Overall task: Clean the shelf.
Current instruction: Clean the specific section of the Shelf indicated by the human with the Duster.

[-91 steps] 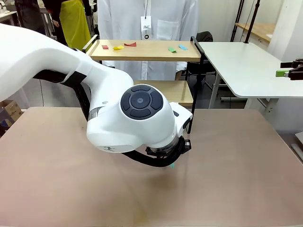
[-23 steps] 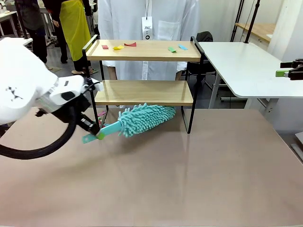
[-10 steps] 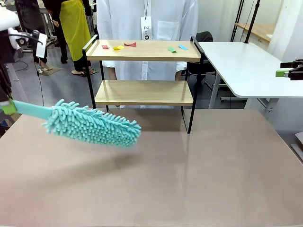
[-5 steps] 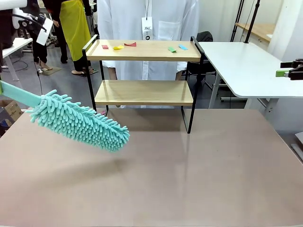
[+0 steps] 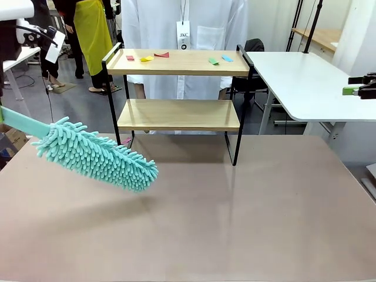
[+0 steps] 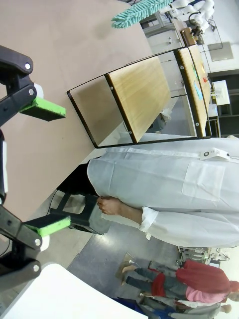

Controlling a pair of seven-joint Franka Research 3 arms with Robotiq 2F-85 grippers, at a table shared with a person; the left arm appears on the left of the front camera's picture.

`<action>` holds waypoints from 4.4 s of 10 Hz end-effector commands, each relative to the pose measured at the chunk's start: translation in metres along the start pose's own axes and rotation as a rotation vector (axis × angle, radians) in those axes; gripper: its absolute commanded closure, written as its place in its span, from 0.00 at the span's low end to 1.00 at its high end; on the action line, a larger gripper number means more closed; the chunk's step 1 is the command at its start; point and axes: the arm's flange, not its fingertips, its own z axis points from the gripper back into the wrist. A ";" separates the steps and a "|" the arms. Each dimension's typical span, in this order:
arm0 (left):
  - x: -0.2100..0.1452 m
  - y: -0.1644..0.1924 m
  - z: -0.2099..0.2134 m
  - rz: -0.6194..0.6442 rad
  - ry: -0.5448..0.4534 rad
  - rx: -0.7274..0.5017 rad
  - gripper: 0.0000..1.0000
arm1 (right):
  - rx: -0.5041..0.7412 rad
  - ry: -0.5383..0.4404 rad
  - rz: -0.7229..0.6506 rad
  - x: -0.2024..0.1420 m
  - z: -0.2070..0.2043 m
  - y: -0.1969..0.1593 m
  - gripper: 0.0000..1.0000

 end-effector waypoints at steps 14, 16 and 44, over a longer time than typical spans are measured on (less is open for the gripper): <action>-0.001 -0.001 0.000 0.010 -0.011 0.013 0.87 | 0.000 -0.001 0.004 0.002 0.000 0.001 0.00; -0.001 -0.001 0.000 0.010 -0.011 0.013 0.87 | 0.000 -0.001 0.004 0.002 0.000 0.001 0.00; 0.025 -0.043 0.237 0.148 -0.625 -0.209 0.87 | 0.000 -0.001 0.004 0.002 0.000 0.001 0.00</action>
